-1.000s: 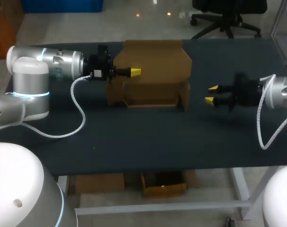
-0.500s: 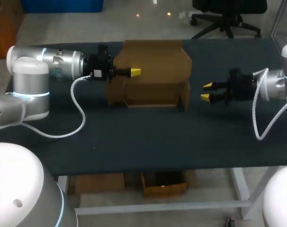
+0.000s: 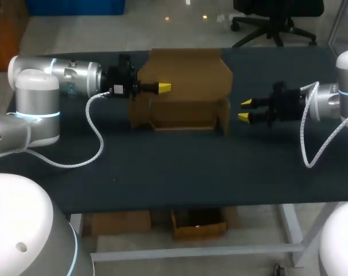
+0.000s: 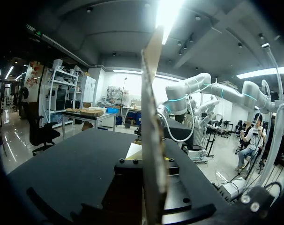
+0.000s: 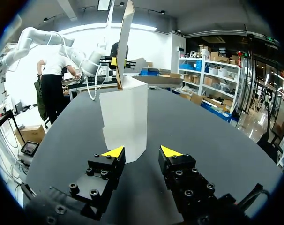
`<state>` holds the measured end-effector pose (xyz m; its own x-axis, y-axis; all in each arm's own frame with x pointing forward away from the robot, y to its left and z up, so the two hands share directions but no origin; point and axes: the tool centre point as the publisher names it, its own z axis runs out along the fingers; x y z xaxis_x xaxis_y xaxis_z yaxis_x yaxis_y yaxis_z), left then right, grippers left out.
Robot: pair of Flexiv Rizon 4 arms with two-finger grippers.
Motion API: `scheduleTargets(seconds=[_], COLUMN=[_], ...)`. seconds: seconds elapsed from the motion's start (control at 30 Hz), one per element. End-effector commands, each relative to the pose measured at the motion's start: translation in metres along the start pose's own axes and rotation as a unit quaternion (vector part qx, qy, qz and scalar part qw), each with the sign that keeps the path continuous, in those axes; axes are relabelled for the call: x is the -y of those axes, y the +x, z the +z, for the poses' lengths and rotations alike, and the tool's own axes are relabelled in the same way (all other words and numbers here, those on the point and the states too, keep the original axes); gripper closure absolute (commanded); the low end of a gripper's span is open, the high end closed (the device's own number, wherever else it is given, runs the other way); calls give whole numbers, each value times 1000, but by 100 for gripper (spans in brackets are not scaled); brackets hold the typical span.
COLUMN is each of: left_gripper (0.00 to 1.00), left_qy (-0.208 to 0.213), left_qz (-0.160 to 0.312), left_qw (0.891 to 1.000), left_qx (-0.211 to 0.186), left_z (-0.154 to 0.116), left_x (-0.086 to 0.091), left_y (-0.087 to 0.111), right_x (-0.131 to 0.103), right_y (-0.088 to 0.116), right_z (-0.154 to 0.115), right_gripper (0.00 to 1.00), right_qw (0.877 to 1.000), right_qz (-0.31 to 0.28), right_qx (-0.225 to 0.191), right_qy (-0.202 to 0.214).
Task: Assemble the packaging by folding the flat box into shape, placing the metal phone stand inside, and closing the box properly
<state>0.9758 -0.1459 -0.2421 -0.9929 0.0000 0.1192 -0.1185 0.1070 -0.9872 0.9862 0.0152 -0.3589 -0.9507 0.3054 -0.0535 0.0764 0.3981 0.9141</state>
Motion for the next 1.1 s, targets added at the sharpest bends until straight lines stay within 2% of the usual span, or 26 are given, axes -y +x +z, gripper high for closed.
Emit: scheduleTargets(seconds=[0.03,0.63,1.1], left_gripper=[100,100,100], left_qy=[0,0,0], left_qz=[0,0,0], left_qw=[1000,1000,1000], left_qx=[-1,-1,-1], left_z=[-1,-1,-1], left_x=[-5,-5,-5], left_y=[-2,-2,-2], right_x=[0,-5,-8], right_y=[-4,-12,-7], right_z=[8,32,39], right_gripper=[55,56,55], right_qw=[1000,1000,999], right_qz=[-1,-11,-18], right_qx=[-3,-21,-34], right_qy=[0,-14,-14])
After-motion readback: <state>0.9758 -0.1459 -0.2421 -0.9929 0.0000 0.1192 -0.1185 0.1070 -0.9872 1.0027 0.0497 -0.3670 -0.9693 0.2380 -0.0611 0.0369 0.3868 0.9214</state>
